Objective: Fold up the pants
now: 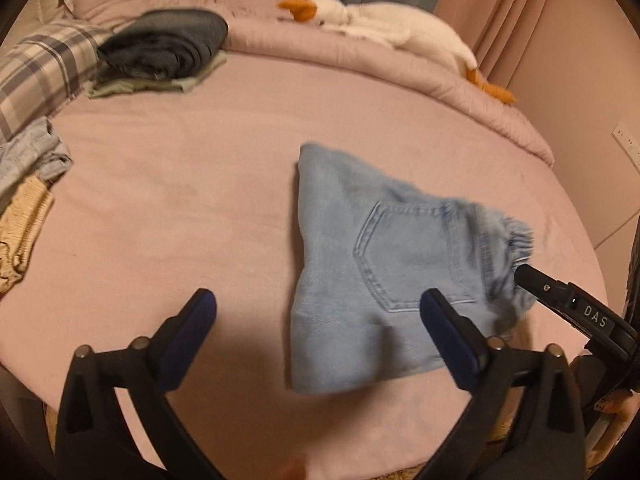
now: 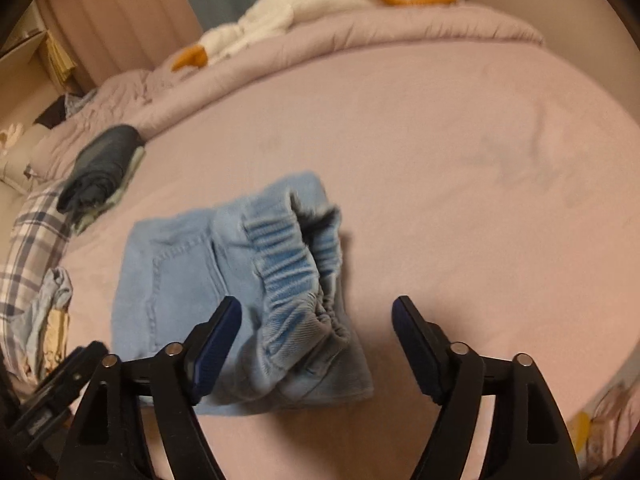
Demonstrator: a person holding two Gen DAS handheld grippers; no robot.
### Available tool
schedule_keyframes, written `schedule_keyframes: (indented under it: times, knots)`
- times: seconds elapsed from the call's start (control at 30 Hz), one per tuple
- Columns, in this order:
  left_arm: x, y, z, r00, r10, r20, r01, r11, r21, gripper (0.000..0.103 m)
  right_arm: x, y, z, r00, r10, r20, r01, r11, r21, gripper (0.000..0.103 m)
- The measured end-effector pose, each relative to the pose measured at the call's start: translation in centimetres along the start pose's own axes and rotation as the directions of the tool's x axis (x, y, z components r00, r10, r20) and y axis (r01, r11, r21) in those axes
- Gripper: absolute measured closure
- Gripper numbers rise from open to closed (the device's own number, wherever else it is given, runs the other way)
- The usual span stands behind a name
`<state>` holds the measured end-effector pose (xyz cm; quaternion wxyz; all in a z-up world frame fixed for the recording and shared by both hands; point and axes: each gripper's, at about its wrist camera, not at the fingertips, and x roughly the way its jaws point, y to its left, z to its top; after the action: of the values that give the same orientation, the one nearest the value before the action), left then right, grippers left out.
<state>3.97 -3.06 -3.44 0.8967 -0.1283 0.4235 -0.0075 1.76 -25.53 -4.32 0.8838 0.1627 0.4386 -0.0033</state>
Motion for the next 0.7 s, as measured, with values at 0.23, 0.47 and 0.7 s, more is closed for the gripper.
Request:
schedule_keyframes:
  times: [0.23,0.47,0.7]
  knots:
    - [-2.9,-0.6,-0.6,0.998,-0.053,0.035,0.053,0.999,-0.012,0.001,-3.6,0.7,0.0,0.992,0.056,0.111,-0.052,0.998,-0.039,0.011]
    - [-4.6,-1.2,-0.9,0.997,-0.061,0.05,0.061,0.998,-0.009,0.001,-4.2,1.7,-0.3,0.988,0.054,0.143,-0.045,0.997,-0.069,0.01]
    - [-5.5,-1.4,-1.2,0.997,-0.045,0.07,0.045,0.999,0.004,0.001,-4.9,2.1,-0.8,0.987,0.055,0.149,-0.044,0.996,-0.077,0.01]
